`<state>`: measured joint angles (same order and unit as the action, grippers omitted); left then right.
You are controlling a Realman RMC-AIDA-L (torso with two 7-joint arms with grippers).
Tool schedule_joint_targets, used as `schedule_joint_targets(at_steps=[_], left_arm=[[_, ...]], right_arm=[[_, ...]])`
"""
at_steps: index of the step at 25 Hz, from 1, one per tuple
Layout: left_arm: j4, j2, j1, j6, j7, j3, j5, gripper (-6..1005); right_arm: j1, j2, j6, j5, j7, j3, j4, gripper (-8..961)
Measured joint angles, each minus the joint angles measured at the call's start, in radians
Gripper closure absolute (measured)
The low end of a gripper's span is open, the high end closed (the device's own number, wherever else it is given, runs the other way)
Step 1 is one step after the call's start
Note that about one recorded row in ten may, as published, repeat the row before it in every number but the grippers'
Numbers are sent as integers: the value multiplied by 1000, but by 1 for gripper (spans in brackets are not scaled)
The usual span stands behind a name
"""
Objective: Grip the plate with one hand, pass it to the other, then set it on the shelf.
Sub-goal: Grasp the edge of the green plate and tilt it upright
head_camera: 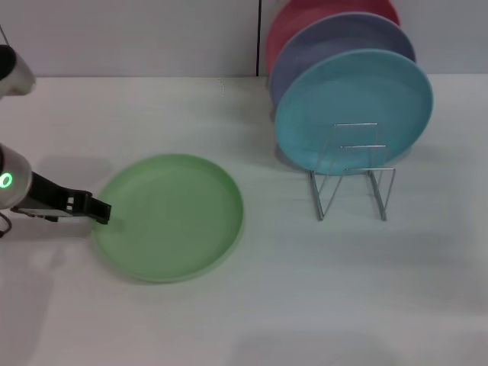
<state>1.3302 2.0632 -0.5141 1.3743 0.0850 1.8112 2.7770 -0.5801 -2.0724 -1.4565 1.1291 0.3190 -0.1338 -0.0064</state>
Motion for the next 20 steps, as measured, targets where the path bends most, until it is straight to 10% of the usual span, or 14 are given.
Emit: schedule_joint_targets(at_steps=[20], left_arm=[[-175, -1, -107, -35, -9, -23, 10, 207]], right_arm=[[-5, 0, 1, 0, 0, 2, -3, 328]])
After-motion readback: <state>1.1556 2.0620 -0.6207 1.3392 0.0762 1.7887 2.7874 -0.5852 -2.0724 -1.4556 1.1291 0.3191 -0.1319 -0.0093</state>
